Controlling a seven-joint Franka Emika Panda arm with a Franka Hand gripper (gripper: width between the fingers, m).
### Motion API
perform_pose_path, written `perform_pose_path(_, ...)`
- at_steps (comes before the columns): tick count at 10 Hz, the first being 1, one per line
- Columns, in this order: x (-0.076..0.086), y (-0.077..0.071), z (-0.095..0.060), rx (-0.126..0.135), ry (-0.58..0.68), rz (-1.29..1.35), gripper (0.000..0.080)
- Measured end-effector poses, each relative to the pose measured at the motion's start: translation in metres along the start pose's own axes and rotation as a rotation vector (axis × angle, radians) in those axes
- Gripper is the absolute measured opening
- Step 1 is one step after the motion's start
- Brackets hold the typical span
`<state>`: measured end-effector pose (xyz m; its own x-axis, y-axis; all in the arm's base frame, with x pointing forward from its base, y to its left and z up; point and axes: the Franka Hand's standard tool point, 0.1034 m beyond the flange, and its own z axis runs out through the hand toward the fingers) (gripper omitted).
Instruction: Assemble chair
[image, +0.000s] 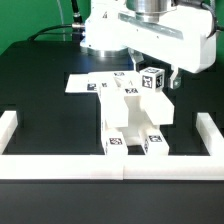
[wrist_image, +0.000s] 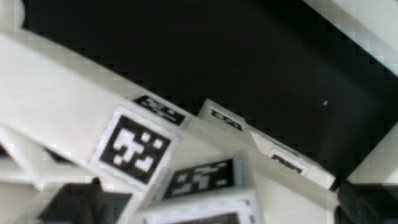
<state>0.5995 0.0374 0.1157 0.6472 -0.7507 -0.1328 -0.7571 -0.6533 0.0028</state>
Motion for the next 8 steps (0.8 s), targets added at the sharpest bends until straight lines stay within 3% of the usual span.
perform_pose_path(4, 0.0024, 0.0019, 0.0017, 0.000, 0.004, -0.244, 0.0649)
perform_pose_path(6, 0.0025, 0.0022, 0.0021, 0.000, 0.003, -0.242, 0.0626)
perform_pose_path(7, 0.0025, 0.0022, 0.0021, -0.001, 0.003, -0.242, 0.0439)
perform_pose_path(8, 0.0025, 0.0022, 0.0022, 0.000, 0.003, -0.235, 0.0439)
